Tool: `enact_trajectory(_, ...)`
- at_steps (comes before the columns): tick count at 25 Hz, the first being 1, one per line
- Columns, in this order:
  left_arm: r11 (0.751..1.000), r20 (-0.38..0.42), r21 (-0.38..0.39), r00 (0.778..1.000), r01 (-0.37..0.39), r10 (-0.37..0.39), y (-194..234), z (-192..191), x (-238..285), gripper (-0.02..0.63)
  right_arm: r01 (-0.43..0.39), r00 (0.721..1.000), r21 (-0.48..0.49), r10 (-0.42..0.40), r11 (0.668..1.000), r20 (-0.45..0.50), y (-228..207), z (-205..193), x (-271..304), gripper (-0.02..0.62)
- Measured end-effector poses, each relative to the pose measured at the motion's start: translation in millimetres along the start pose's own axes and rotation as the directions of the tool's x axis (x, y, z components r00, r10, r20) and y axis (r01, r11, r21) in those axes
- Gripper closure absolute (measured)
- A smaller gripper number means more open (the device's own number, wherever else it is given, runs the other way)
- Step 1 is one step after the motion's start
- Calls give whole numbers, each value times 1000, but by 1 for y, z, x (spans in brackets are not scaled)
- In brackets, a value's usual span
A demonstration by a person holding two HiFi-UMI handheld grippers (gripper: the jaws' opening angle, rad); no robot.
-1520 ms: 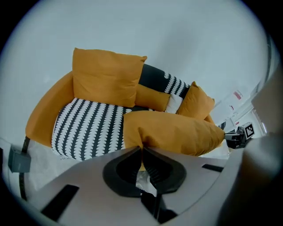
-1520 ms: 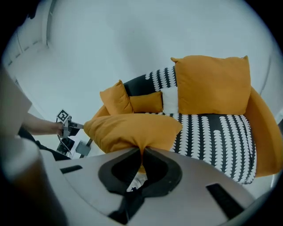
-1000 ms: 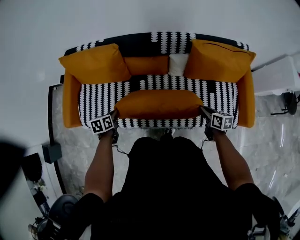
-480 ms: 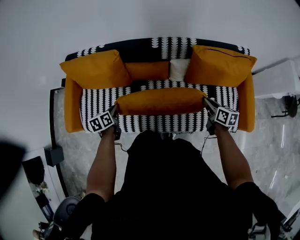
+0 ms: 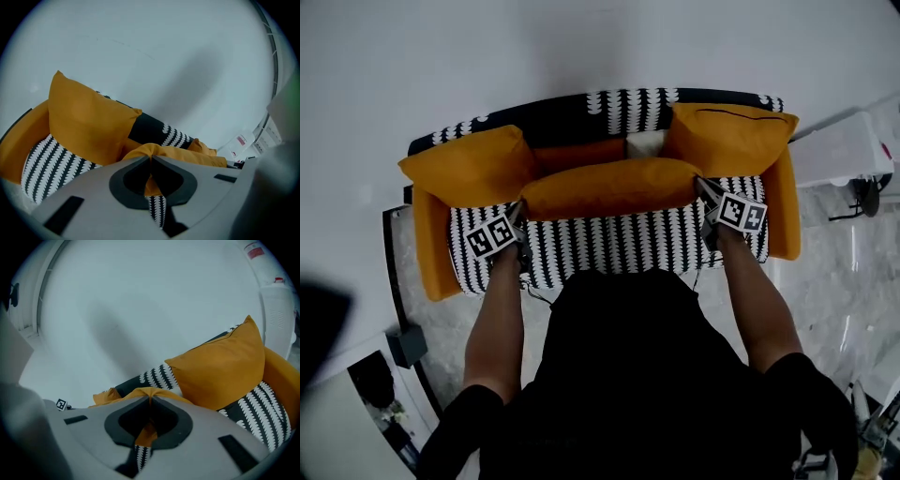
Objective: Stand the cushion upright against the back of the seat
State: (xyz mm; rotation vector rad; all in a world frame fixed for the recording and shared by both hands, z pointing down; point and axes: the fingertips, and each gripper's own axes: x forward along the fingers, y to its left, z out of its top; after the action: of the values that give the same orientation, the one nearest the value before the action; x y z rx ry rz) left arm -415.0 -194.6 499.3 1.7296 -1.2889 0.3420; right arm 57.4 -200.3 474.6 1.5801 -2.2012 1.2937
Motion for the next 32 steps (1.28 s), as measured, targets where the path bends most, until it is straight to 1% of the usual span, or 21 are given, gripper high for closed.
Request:
enact_trajectory(4, 999, -7, -5, 999, 51, -51, 7, 27, 25, 580, 78, 997, 24, -78, 997, 5, -8, 18, 26, 552)
enact_trajectory(7, 996, -36, 35, 996, 84, -83, 8, 45, 47, 578, 157, 988, 32, -157, 987, -3, -21, 25, 48, 552)
enact_trajectory(10, 992, -80, 77, 992, 99, -93, 9, 53, 65, 578, 238, 971, 48, -237, 970, -24, -37, 23, 64, 552)
enact_trajectory(13, 992, -102, 89, 991, 95, -85, 12, 56, 78, 578, 292, 956, 34, -290, 956, -51, -49, 20, 77, 552)
enact_trajectory(17, 993, -91, 84, 993, 77, -69, 16, 63, 91, 578, 285, 957, 2, -285, 958, -55, -55, 30, 95, 552)
enact_trajectory(21, 998, -80, 52, 996, 37, -33, 21, 74, 105, 578, 263, 962, -37, -265, 964, -70, -59, 45, 118, 552)
enact_trajectory(24, 999, -87, 34, 996, 1, 2, 24, 83, 113, 578, 256, 963, -26, -257, 966, -81, -65, 52, 140, 552)
enact_trajectory(26, 999, -95, 42, 995, -19, 23, 25, 85, 121, 578, 257, 962, -19, -258, 966, -94, -70, 56, 152, 552)
enact_trajectory(29, 997, -107, 58, 993, -45, 51, 33, 91, 132, 578, 255, 957, -41, -258, 966, -134, -71, 60, 169, 551)
enact_trajectory(32, 996, -118, 67, 990, -63, 71, 44, 97, 142, 578, 248, 945, -107, -264, 963, -192, -68, 59, 182, 551)
